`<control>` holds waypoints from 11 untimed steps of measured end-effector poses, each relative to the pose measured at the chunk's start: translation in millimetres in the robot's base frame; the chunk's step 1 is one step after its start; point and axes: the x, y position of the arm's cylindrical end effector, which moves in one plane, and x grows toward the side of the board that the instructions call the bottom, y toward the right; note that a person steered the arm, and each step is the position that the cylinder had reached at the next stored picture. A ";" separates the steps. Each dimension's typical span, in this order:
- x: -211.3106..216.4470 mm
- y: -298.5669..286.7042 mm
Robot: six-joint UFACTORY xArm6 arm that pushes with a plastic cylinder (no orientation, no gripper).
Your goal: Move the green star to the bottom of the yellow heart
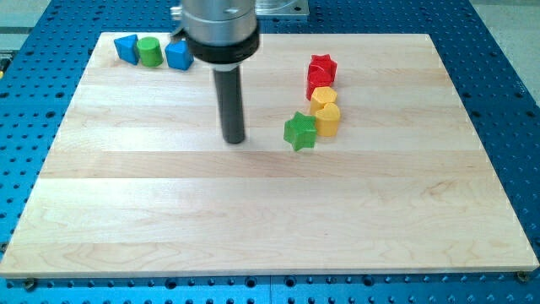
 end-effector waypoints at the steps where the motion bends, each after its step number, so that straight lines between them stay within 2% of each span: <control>1: 3.1 41.9; 3: 60.3 79.6; 4: 66.6 111.4; 5: 67.1 74.6; 6: 61.8 59.3; 7: 49.3 78.5; 8: 44.7 46.1; 11: 1.5 57.9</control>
